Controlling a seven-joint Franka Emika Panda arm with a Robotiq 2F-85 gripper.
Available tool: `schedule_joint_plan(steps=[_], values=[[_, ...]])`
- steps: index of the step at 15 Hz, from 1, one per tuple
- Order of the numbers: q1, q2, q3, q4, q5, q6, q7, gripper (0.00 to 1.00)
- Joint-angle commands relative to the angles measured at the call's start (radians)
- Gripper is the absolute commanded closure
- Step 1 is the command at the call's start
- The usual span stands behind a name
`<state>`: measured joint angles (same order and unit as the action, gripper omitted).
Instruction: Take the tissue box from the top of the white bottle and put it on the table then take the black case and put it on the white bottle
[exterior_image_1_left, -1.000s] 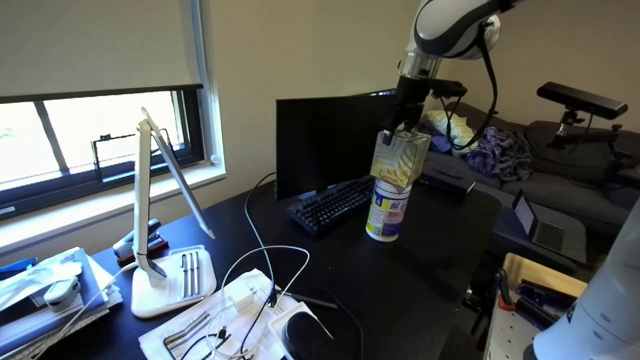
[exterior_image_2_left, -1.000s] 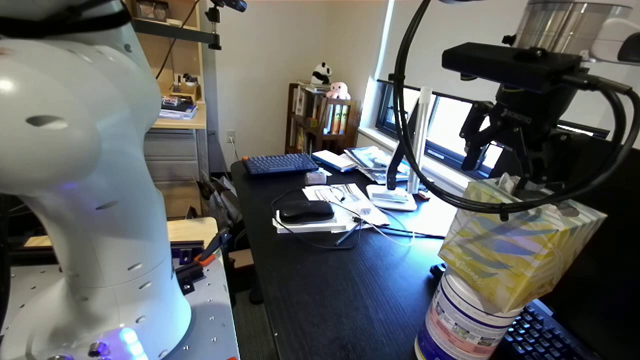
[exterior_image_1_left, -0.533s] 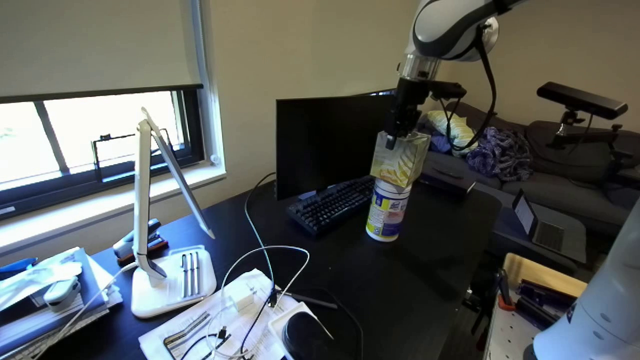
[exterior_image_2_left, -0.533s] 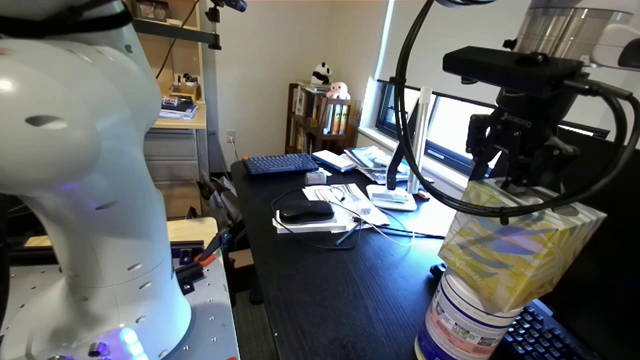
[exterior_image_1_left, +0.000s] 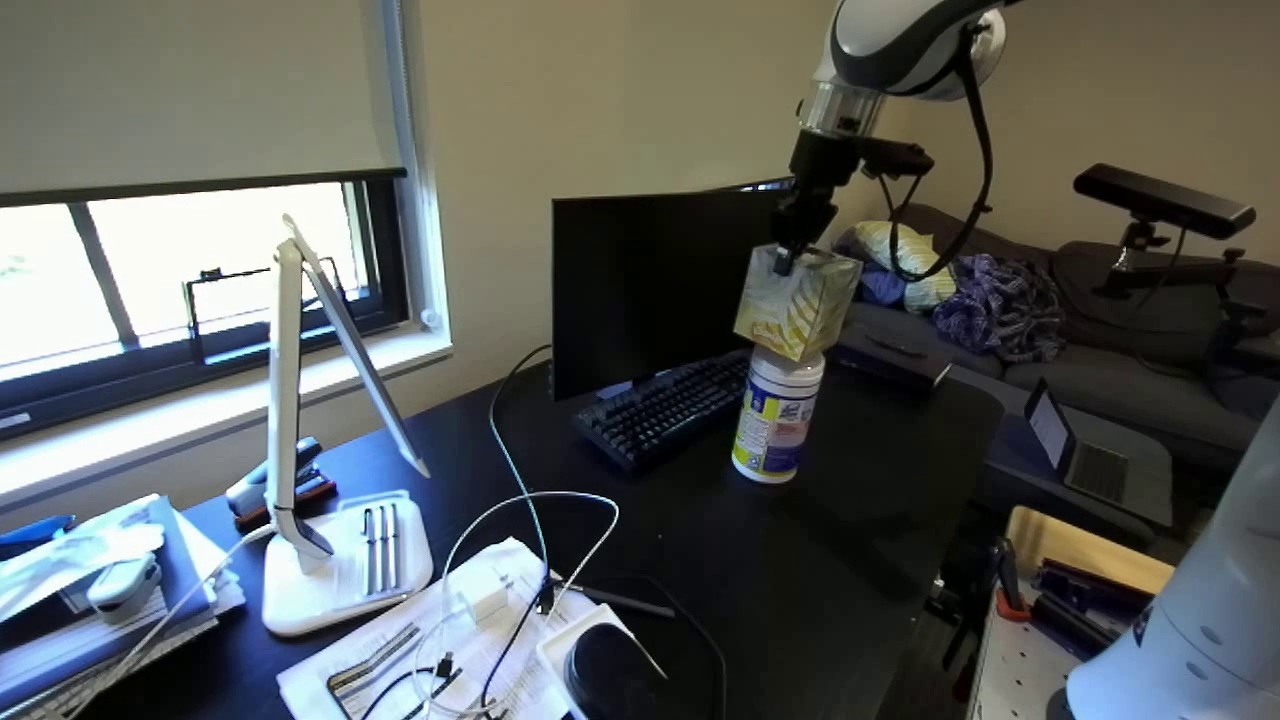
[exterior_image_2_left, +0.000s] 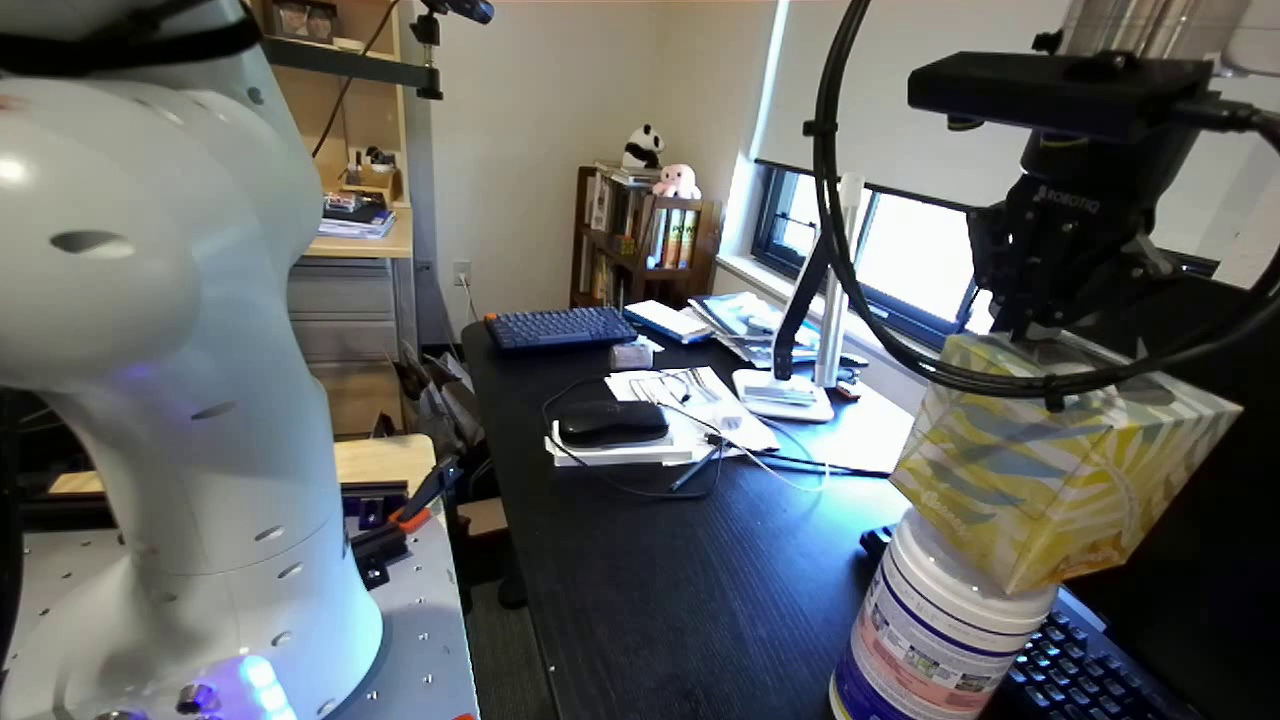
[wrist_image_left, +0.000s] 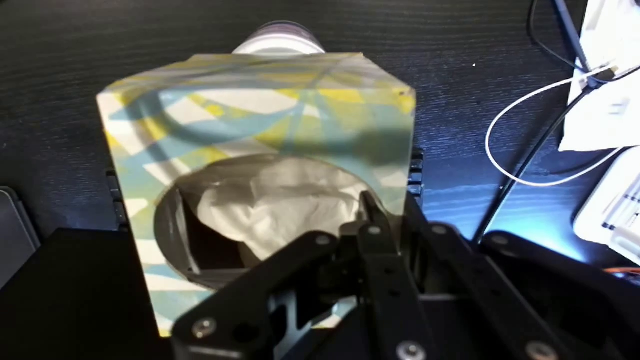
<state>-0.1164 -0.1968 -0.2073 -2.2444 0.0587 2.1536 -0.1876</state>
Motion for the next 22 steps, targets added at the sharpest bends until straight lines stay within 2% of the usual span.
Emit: schedule_joint_plan(steps=[1, 7, 11, 17, 19, 20, 22], values=[[0.0, -0.055, 0.017, 0.014, 0.012, -0.041, -0.009, 0.95], [0.06, -0.109, 0.059, -0.04, 0.084, -0.065, -0.002, 0.95], [0.095, -0.086, 0.101, -0.107, 0.12, -0.018, 0.028, 0.95], [0.088, 0.008, 0.128, -0.174, 0.1, 0.046, 0.105, 0.95], [0.072, 0.041, 0.117, -0.152, 0.101, 0.001, 0.153, 0.95], [0.084, 0.014, 0.123, -0.172, 0.102, 0.019, 0.107, 0.9], [0.075, 0.037, 0.117, -0.169, 0.102, 0.019, 0.122, 0.9]])
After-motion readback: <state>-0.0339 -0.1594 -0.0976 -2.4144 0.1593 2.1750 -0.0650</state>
